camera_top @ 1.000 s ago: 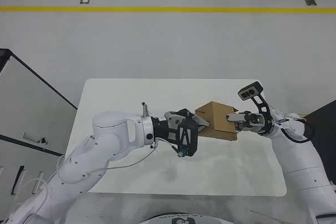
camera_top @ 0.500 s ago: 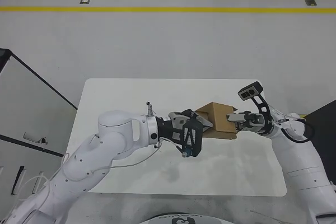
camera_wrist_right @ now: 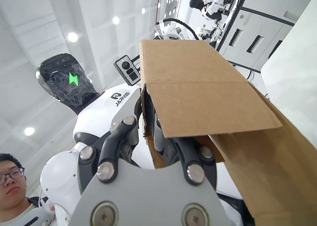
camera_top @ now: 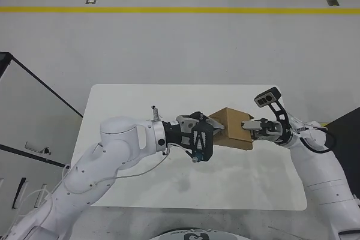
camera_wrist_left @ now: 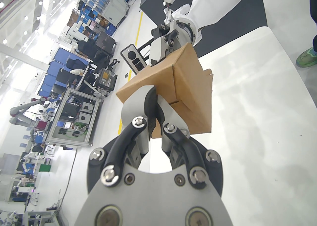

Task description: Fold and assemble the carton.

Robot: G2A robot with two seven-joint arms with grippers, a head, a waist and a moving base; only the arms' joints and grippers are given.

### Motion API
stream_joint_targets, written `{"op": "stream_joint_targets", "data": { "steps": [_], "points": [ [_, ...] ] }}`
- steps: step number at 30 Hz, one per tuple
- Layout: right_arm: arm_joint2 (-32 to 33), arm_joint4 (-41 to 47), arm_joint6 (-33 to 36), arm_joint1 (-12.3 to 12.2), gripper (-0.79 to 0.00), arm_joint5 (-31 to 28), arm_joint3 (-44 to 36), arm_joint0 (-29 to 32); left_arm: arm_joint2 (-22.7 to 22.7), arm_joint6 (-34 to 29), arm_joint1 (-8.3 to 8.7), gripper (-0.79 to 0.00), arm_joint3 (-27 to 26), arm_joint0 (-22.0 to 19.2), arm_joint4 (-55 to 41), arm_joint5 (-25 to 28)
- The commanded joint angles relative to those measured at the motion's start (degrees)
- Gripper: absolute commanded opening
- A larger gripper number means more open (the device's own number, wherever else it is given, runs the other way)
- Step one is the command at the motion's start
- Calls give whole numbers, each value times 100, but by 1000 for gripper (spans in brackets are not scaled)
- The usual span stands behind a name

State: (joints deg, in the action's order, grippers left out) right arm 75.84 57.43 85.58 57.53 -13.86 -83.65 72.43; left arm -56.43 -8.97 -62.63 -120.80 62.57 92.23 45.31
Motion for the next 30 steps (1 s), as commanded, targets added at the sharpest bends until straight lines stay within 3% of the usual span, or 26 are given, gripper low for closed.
{"op": "stream_joint_targets", "data": {
  "steps": [1, 17, 24, 30],
  "points": [
    [47, -4, 1, -2, -785, -3, -27, 36, -126, -24, 25, -785, -50, 68, -4, 32],
    [-142, 1256, 242, 6, -785, 127, -150, 62, -1021, 395, 147, -785, -294, 542, -592, -9],
    [-398, 1431, 242, -78, -785, 222, -89, -39, -1416, 536, 209, -785, -356, 789, -691, 32],
    [-398, 1431, 242, -78, -785, 222, -89, -39, -1473, 538, 234, -785, -323, 890, -569, 28]
  ]
}}
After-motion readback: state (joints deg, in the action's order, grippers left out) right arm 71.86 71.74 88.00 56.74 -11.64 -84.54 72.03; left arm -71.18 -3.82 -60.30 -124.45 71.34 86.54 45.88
